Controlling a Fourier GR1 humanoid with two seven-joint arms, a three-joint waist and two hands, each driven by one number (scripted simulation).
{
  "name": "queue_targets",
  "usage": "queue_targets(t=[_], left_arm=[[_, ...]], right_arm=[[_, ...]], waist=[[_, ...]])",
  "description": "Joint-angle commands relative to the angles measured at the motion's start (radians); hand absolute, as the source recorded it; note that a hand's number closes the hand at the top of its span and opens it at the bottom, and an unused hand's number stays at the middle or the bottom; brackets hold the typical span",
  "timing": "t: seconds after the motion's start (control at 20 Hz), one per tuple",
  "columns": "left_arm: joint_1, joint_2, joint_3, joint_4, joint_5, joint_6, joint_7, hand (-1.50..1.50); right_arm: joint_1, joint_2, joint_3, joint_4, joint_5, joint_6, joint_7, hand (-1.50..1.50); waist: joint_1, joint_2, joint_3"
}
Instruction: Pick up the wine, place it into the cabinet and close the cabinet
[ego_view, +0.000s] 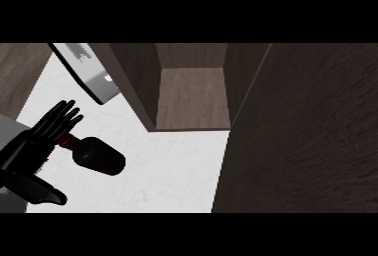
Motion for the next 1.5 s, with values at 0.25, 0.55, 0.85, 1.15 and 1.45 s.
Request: queue_targets(t=[0.25, 0.55, 0.85, 1.15, 1.45], left_arm=[[-0.047, -0.048, -0.038, 0.215, -0.187, 0.010, -0.185, -1.50], [-0.081, 0.001, -0.014, 0.425, -0.275, -0.026, -0.371, -1.50], [-0.160, 0.012, -0.033, 0.592, -0.342, -0.027, -0.474, -1.50], [-0.246, 0.049, -0.016, 0.793, -0.319, -0.122, -0.511, -1.50], [-0.215, -0.005, -0.078, 0.802, -0.358, -0.103, -0.552, -1.50]], right_arm=[[-0.044, -0.039, -0.024, -0.155, 0.098, -0.013, 0.111, -1.50], [0.014, -0.052, 0.099, -0.168, 0.168, -0.066, 0.063, -1.50], [-0.046, -0.050, 0.065, -0.099, 0.160, -0.077, 0.052, -1.50], [-0.005, -0.128, 0.016, -0.149, 0.087, -0.074, 0.032, -1.50], [-0.027, -0.097, 0.127, -0.126, 0.184, -0.129, 0.068, -1.50]], waist=[[0.008, 0.003, 0.001], [-0.007, 0.001, 0.000], [0.002, 0.003, 0.000], [-0.012, 0.006, 0.000], [0.000, -0.001, 0.000]])
